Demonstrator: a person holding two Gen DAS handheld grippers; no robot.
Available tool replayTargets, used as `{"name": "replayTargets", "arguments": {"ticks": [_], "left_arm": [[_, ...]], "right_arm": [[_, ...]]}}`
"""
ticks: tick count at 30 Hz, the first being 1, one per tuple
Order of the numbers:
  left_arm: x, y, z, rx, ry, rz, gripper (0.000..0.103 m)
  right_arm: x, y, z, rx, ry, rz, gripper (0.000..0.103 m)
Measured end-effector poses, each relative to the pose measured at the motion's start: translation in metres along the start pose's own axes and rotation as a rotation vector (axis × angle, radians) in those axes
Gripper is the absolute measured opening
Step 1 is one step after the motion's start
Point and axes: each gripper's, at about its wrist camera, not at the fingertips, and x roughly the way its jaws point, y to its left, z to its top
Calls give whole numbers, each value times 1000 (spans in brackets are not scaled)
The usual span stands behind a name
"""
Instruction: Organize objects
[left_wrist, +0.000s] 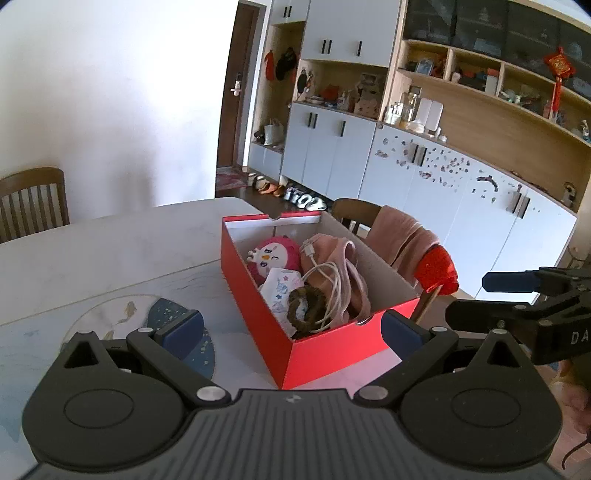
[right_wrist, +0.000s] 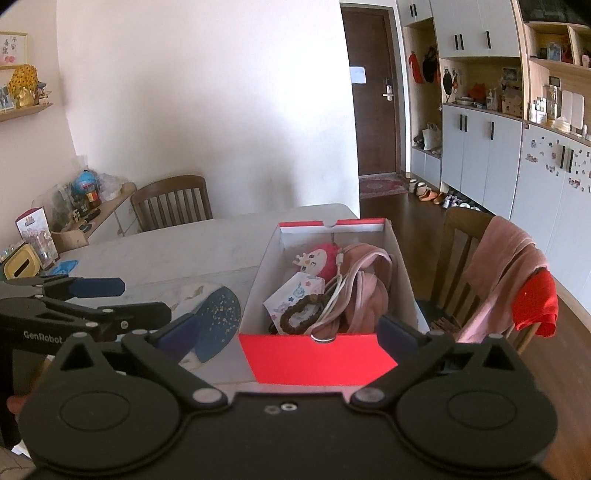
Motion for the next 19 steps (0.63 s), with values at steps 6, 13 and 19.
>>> {"name": "replayTargets", "arguments": {"ticks": [6,13,19], "left_arm": [[-1,0,-2,3,3,16,103],[0,2,-2,-6,8,18,103],[0,5,-1,-2,4,8,103]], "right_arm": [[3,1,-3,0,15,-6,102],[6,3,-4,0,26,-17,102],[8,3,-3,2,31,-27,102]]}}
